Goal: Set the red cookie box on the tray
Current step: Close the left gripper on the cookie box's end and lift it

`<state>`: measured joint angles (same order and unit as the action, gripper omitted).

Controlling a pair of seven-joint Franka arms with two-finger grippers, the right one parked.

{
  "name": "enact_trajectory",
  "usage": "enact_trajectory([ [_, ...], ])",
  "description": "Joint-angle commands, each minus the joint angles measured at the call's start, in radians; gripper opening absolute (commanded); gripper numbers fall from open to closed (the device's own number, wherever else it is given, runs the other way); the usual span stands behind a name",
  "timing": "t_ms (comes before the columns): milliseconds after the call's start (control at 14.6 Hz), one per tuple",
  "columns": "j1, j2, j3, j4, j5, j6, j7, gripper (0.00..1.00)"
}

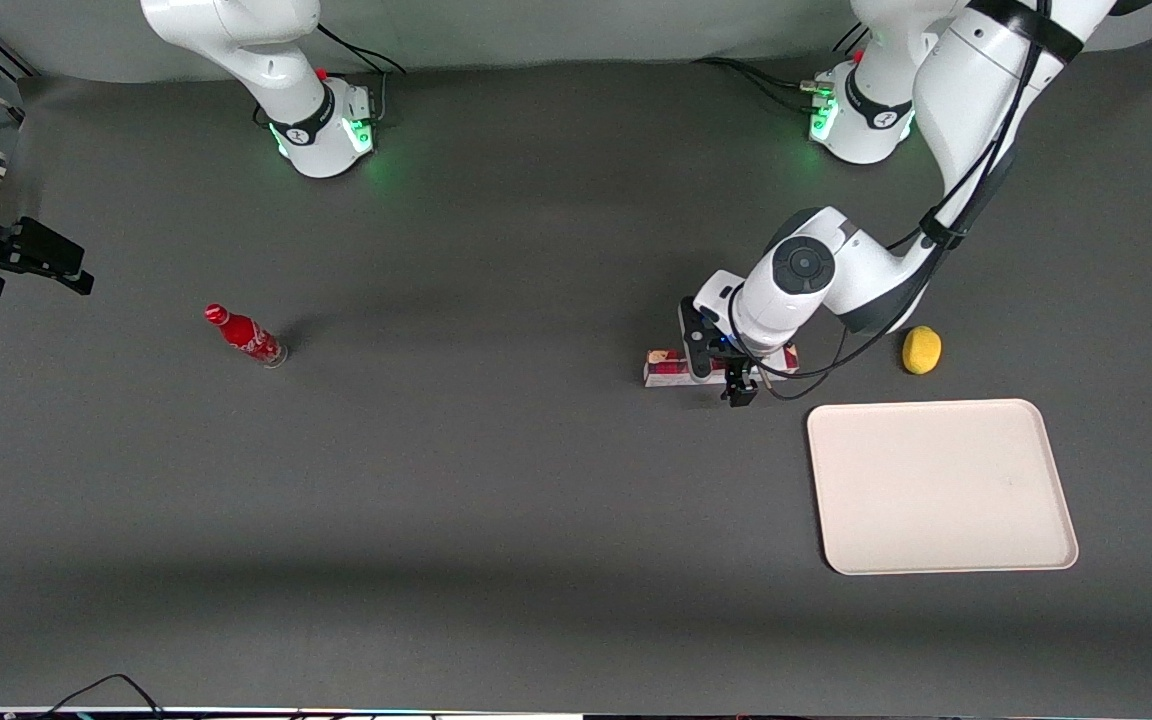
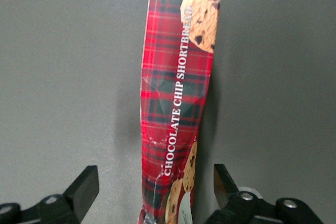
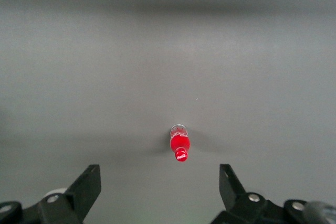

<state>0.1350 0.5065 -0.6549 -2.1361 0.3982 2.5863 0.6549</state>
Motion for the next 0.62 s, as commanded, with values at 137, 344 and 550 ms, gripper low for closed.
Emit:
enact_trajectory([
  [137, -0.028, 0.001, 0.031, 0.004, 0.03, 0.018, -0.026, 0.02],
  [344, -0.028, 0.0, 0.031, 0.004, 0.03, 0.025, -0.026, 0.0],
  [550, -0.026, -0.008, 0.032, 0.004, 0.018, 0.008, -0.044, 0.0],
])
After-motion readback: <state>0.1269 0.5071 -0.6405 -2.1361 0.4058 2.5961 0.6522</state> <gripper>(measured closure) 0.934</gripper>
